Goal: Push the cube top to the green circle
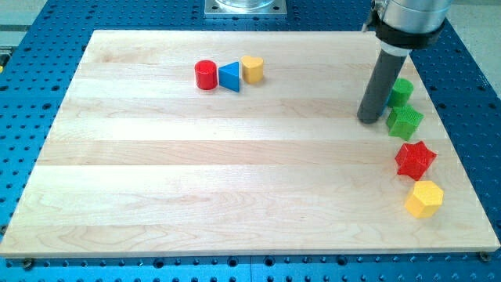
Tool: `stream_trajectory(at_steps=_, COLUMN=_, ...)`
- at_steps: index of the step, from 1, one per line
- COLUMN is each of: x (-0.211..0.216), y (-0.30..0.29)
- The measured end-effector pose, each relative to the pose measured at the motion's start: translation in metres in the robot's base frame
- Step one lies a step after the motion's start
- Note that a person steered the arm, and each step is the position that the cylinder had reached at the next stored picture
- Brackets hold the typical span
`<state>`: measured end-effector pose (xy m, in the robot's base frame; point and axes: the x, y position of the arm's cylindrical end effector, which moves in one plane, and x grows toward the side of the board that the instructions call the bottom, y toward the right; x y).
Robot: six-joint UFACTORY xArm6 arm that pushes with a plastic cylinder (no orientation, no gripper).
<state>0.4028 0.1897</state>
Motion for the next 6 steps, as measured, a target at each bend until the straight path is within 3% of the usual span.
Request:
stream_trajectory(at_steps=3, x=-0.053, y=0.008)
stream_trajectory(at_steps=5, x=-0.104, y=0.048)
stream_trajectory(at_steps=6, x=-0.099, y=0.119)
